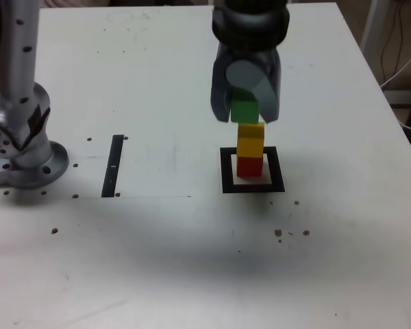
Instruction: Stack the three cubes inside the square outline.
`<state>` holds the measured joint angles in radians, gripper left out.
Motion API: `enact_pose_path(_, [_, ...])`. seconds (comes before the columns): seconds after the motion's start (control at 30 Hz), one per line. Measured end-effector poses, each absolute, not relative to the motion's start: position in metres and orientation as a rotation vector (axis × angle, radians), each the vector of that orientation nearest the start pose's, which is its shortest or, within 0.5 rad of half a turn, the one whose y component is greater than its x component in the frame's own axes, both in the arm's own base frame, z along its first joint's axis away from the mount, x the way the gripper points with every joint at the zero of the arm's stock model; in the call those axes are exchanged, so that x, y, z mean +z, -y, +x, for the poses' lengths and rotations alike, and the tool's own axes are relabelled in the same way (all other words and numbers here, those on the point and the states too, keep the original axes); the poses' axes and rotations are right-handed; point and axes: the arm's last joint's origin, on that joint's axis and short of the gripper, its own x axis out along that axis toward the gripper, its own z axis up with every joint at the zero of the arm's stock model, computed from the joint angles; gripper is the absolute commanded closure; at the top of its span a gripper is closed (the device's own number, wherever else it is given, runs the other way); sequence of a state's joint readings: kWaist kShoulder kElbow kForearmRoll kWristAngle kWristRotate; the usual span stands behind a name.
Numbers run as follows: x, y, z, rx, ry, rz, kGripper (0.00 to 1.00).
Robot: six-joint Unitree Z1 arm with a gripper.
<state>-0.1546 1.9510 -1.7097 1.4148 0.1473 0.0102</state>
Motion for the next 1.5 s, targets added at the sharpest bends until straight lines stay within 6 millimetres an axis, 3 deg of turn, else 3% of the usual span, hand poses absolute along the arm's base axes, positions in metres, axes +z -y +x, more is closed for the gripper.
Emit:
enact_pose_path(0.57, [0.298, 0.045, 0.354, -0.027, -1.654, 0.246, 0.81])
enact_pose_path(0.7, [0.294, 0.044, 0.356, -0.026, -1.661, 0.243, 0.64])
enact_pose_path(0.87, [0.293, 0.044, 0.355, -0.043, -1.668, 0.248, 0.24])
enact_pose_path(0.97, [0.292, 0.044, 0.356, -0.056, -1.664, 0.253, 0.07])
enact_pose_path(1.1, [0.29, 0.044, 0.355, -0.059, -1.666, 0.26, 0.01])
enact_pose_path(1.5, [0.291, 0.042, 0.353, -0.039, -1.664, 0.278, 0.01])
